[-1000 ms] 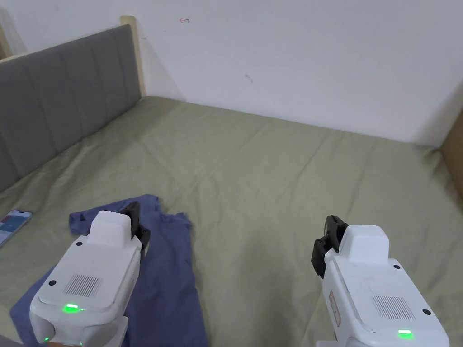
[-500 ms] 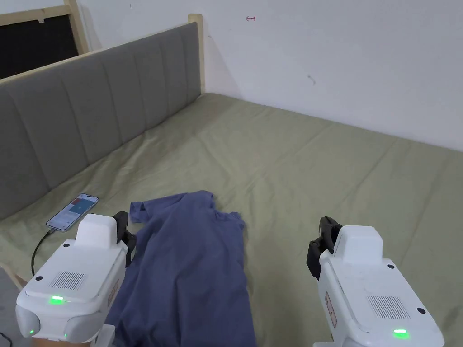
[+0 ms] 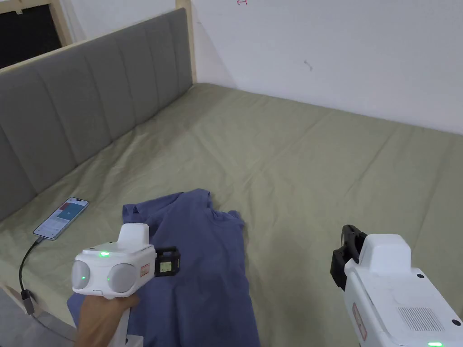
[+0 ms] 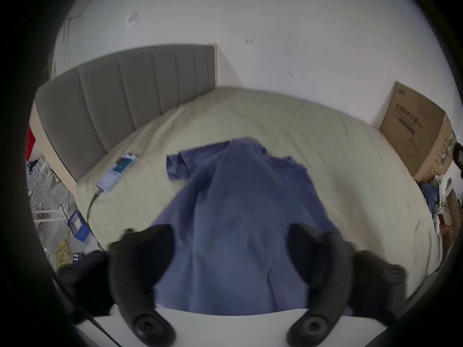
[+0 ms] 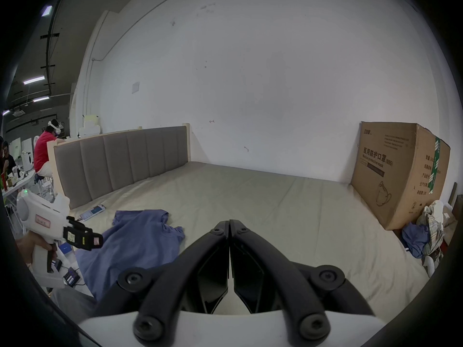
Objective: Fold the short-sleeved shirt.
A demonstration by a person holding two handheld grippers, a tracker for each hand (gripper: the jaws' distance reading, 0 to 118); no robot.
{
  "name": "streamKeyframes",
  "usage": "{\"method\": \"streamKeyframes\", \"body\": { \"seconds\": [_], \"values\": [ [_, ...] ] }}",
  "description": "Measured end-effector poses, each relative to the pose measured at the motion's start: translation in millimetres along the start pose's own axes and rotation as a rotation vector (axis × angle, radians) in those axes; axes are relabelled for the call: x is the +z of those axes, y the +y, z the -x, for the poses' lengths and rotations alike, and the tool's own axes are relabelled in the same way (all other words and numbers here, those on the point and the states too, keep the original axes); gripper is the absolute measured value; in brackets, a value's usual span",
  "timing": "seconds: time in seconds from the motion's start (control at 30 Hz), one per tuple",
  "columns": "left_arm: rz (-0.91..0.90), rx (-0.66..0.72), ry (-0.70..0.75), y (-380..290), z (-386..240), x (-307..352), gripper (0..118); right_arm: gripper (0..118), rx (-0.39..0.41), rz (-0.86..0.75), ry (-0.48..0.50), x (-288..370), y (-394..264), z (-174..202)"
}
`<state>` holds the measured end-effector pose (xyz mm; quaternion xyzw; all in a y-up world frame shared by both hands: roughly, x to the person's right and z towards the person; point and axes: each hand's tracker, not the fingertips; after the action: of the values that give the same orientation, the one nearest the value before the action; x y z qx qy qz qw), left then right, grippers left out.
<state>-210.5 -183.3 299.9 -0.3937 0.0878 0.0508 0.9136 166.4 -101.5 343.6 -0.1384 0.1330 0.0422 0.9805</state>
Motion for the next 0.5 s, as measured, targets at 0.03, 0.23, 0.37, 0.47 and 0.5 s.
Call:
{"method": "streamKeyframes", "body": {
  "seconds": [0.03,0.23,0.37,0.47,0.5],
  "values": [
    [0.021,0.004,0.004,-1,-3,-11,108,0,0.001,0.006,-0.007,-1,-2,-3],
    [0.229,-0.029,0.043,-17,-19,-83,104,0,-0.002,0.053,-0.051,-10,-13,-25],
    [0.239,-0.026,0.047,-28,-24,-95,83,0,-0.005,0.078,-0.076,-12,-20,-38],
    [0.216,-0.044,-0.001,-23,-27,-83,34,0,-0.017,0.089,-0.088,-12,-23,-44],
    [0.205,-0.070,0.010,-23,-29,-81,14,0,-0.023,0.090,-0.089,-12,-23,-46]
  ]
}}
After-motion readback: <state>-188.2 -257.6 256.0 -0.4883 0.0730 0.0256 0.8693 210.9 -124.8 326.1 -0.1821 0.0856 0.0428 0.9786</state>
